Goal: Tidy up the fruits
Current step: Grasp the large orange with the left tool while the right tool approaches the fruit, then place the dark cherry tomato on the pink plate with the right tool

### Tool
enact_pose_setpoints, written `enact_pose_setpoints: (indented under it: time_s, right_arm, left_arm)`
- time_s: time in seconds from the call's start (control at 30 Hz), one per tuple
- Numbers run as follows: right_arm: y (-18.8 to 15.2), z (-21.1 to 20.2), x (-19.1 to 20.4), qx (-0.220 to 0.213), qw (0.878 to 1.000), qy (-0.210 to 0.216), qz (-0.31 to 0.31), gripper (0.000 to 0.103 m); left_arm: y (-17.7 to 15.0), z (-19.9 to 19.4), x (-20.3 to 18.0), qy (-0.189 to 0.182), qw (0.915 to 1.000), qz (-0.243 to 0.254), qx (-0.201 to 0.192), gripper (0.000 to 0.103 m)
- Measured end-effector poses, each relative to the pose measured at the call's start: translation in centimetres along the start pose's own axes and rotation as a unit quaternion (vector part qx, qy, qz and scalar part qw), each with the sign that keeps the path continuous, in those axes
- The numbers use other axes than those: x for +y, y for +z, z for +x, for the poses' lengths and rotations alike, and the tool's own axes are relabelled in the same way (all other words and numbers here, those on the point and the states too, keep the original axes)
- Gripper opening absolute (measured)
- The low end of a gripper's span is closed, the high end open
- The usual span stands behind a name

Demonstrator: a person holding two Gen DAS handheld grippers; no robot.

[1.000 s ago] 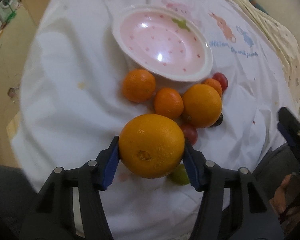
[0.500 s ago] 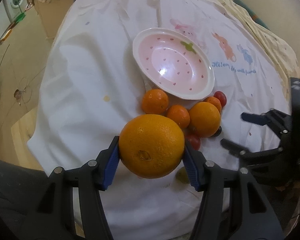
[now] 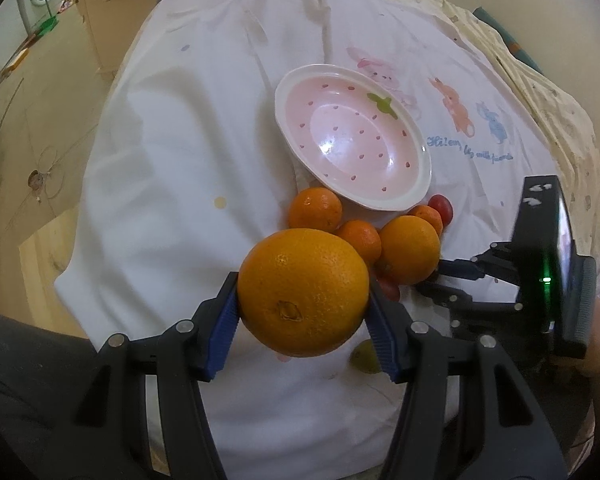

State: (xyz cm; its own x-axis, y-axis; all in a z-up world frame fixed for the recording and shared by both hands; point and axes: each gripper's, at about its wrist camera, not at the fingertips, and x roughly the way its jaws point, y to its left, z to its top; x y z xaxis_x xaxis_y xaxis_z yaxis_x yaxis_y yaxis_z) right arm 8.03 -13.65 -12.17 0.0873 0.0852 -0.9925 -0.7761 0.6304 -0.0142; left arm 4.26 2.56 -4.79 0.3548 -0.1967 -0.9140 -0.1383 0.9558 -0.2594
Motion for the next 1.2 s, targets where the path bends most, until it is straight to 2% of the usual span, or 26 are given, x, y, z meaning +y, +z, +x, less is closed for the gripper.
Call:
enact_pose_setpoints:
  time_s: [0.17, 0.37, 0.53, 0.67, 0.87, 1.03, 1.2]
  right_arm:
    - [-0.3, -2.1, -0.1, -0.015, 1.0, 0.014, 0.0, 0.025]
    - [-1.4, -6.5, -1.6, -0.083, 0.995, 0.049, 0.04, 0.025]
    - [-0.5, -9.2, -3.8, -0.146, 0.982, 0.068, 0.102, 0.025]
    - [2.4, -9.8, -3.9, -0.178, 0.977, 0.051, 0.103, 0.025]
    - [6.3, -8.5, -7.5, -0.185, 0.972, 0.057, 0.136, 0.025]
    - [9.7, -5.3, -9.2, -0.161, 0.978, 0.036, 0.13, 0.025]
    - [12.6, -1.9, -10.1, -0.137, 0.983, 0.036, 0.12, 0.025]
  left_arm:
    - [0.0, 0.1, -0.1, 0.008, 1.0, 0.002, -0.002, 0.055]
    - [0.2, 0.1, 0.0, 0.015, 0.9999, 0.007, 0.001, 0.055]
    - [2.9, -0.8, -0.7, 0.025, 0.9992, 0.029, -0.006, 0.055]
    - [5.9, -1.2, -1.3, 0.041, 0.9977, 0.052, -0.016, 0.055]
    - [10.3, 0.3, -2.0, 0.068, 0.9943, 0.08, -0.018, 0.055]
    - [12.9, 3.1, -2.3, 0.082, 0.9923, 0.093, 0.0, 0.055]
    - [14.4, 4.8, -1.9, 0.061, 0.9955, 0.071, 0.016, 0.055]
